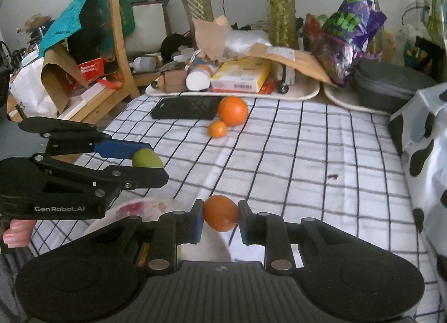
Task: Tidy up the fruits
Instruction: 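Carry the tomato and lime onto the white plate and open both tools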
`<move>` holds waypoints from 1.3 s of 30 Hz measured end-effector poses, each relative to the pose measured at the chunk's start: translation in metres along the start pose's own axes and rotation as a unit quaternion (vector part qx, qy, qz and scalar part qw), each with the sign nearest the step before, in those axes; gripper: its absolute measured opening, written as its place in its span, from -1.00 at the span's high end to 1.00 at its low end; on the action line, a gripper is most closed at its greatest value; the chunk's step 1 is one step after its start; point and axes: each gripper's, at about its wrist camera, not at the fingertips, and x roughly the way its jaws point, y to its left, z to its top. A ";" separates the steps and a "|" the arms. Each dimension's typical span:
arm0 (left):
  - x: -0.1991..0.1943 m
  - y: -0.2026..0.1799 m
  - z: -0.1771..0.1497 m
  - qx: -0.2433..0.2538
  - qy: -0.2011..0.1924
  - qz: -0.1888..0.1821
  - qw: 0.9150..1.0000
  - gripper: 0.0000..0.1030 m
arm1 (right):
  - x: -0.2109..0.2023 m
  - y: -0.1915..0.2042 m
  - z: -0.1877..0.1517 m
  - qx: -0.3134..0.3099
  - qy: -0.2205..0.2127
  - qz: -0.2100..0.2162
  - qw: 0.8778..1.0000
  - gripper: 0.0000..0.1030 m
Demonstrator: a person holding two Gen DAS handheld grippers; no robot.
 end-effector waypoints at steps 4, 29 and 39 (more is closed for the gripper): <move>-0.004 0.001 -0.004 -0.015 0.006 0.005 1.000 0.29 | 0.002 0.002 -0.006 0.018 0.017 0.013 1.000 0.48; 0.018 0.002 -0.008 -0.093 0.065 -0.033 0.993 0.29 | -0.025 -0.011 -0.029 0.059 0.017 -0.062 0.996 -0.65; 0.018 -0.002 -0.006 -0.089 0.053 -0.025 0.994 -0.39 | -0.023 -0.009 -0.030 0.044 0.023 -0.073 0.996 -0.67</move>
